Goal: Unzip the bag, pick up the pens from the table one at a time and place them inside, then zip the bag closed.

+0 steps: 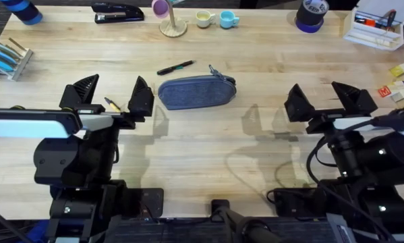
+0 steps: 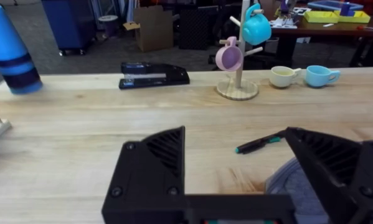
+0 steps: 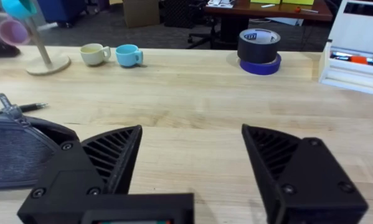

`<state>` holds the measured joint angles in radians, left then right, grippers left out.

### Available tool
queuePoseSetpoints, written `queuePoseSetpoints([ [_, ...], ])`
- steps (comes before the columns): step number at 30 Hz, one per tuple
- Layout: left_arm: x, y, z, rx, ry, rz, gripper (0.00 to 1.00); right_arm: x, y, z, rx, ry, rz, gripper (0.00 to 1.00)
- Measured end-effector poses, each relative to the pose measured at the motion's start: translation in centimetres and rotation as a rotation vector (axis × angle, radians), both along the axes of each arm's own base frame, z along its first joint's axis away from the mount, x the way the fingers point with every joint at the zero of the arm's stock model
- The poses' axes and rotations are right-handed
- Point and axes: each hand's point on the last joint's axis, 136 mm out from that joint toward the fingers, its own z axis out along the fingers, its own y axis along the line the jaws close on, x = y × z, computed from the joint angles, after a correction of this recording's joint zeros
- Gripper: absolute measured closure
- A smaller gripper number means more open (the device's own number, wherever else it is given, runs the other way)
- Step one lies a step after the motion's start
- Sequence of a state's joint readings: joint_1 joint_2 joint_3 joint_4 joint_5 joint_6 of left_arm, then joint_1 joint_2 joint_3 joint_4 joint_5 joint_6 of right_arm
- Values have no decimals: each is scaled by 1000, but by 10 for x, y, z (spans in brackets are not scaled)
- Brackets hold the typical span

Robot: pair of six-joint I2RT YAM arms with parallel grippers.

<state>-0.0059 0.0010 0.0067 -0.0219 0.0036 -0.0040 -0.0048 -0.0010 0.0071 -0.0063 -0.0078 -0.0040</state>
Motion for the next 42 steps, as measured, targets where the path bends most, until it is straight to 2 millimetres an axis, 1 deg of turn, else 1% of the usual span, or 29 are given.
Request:
queuePoseSetpoints([
  [19, 0, 0, 2, 2, -7, 0, 8, 0, 0, 0, 6, 2, -1, 5],
  [23, -2, -1, 0, 57, 22, -9, 8, -3, 0, -3, 45, 40, -6, 5],
  [24, -3, -1, 2, 78, 28, -10, 8, -4, 0, -4, 53, 62, -4, 5],
  [26, -5, -1, 16, 129, 28, -12, 8, -10, 1, -10, 62, 134, -3, 5],
  [28, -8, -1, 35, 166, 20, -13, 9, -14, 1, -15, 62, 201, -3, 5],
  [29, -8, -1, 46, 179, 15, -13, 9, -15, 2, -14, 60, 227, -2, 5],
  [31, -8, -2, 64, 199, 24, -20, 9, -16, 2, -2, 49, 253, 1, 5],
  [34, -2, -7, 77, 213, 95, -54, 10, -13, 2, 27, 20, 257, 8, 5],
  [36, 5, -11, 77, 215, 183, -88, 10, -8, 2, 49, -4, 258, 14, 5],
  [39, 13, -15, 70, 210, 351, -133, 10, 3, 2, 77, -28, 266, 21, 5],
  [42, 21, -17, 65, 202, 490, -160, 10, 17, 3, 94, -43, 284, 26, 5],
])
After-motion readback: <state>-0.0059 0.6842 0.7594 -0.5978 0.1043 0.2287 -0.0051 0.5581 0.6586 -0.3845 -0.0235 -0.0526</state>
